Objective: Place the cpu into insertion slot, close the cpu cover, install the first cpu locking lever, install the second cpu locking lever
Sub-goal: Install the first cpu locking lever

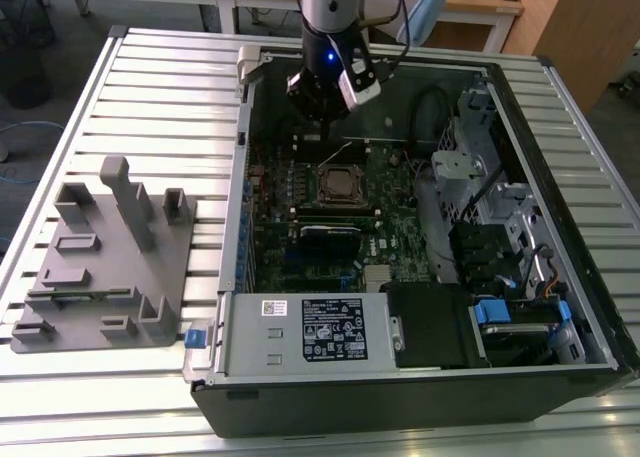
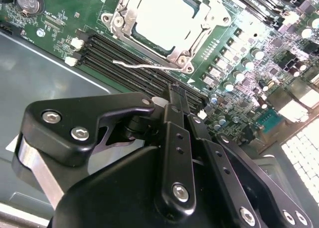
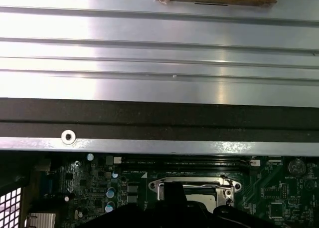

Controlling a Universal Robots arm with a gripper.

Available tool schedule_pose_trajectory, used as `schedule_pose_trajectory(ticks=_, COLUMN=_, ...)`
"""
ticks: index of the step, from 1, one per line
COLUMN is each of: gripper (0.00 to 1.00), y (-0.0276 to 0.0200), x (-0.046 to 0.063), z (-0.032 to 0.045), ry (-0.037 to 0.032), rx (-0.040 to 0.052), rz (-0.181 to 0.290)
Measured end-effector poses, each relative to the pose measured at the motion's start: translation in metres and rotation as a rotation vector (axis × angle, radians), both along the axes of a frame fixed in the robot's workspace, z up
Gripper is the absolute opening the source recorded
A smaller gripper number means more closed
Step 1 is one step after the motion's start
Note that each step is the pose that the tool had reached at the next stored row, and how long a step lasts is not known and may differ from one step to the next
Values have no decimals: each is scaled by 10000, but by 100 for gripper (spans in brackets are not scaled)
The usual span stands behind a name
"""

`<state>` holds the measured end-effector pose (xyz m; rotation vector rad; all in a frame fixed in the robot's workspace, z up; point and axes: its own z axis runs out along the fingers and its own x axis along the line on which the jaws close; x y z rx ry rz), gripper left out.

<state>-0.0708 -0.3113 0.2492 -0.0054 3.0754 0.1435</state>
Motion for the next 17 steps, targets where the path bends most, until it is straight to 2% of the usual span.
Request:
schedule_pose_trajectory(ticks=7, gripper=11, y=1, x=5, z=0, ry=1, rx=-1, rz=1)
schedule_pose_trajectory(ticks=17, gripper=11, y=0, x=106, z=-9, ry=4, rx=0, rz=0)
